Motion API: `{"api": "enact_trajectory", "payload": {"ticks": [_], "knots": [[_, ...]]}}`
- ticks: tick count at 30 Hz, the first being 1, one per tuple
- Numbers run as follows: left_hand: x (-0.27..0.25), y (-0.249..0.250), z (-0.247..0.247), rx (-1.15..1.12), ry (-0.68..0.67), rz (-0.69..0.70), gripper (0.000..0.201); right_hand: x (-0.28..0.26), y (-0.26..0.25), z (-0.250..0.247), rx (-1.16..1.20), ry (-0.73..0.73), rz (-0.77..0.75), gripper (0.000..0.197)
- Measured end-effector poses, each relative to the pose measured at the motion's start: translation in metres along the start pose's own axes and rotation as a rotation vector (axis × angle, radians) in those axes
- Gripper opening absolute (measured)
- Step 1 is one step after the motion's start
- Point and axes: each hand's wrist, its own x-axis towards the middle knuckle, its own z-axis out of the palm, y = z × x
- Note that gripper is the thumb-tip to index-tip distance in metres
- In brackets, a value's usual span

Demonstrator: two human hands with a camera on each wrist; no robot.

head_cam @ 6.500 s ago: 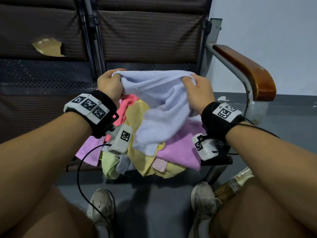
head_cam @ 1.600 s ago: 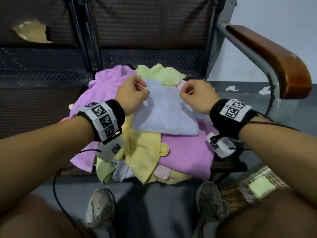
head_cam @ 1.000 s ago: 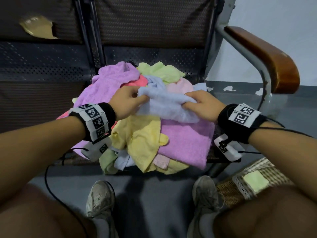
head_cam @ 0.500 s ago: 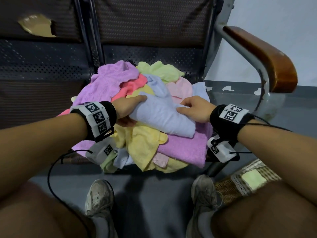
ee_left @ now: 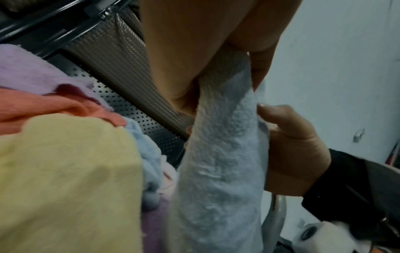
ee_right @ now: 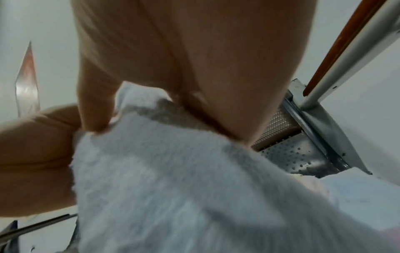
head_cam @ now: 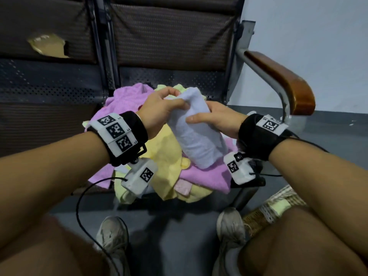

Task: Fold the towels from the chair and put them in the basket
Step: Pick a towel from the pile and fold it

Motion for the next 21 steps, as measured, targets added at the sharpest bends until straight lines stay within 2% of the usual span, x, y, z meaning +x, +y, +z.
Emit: {"api": "enact_trajectory", "payload": {"ticks": [3,5,7,9,14,18,21], "knots": [[-0.010,0.009,0.005,-0.061,-0.013,0.038,0.030,-0.015,-0.010,0.005,0.002,0.058,0.019,0.037],[-0.015,0.006,0.009,-0.029,-0.017,-0.018,0.050,-0.027,-0.011,0.000,0.064,0.091,0.019,0.034],[-0.021,-0.006,0.017,0.083,-0.144,-0.119,0.064,-0.039,-0.007,-0.013,0.189,0.123,0.030,0.038],[-0.027,-0.022,0.032,0.197,-0.296,-0.206,0.067,-0.054,0.002,-0.029,0.290,0.150,0.052,0.041],[-0.023,-0.046,0.103,0.275,-0.492,-0.223,0.048,-0.110,0.052,-0.087,0.439,0.216,0.161,0.027],[-0.020,-0.076,0.187,0.275,-0.626,-0.280,0.037,-0.172,0.109,-0.146,0.494,0.404,0.245,0.029],[-0.023,-0.112,0.251,0.238,-0.641,-0.360,0.031,-0.212,0.161,-0.175,0.560,0.560,0.327,0.025]]}}
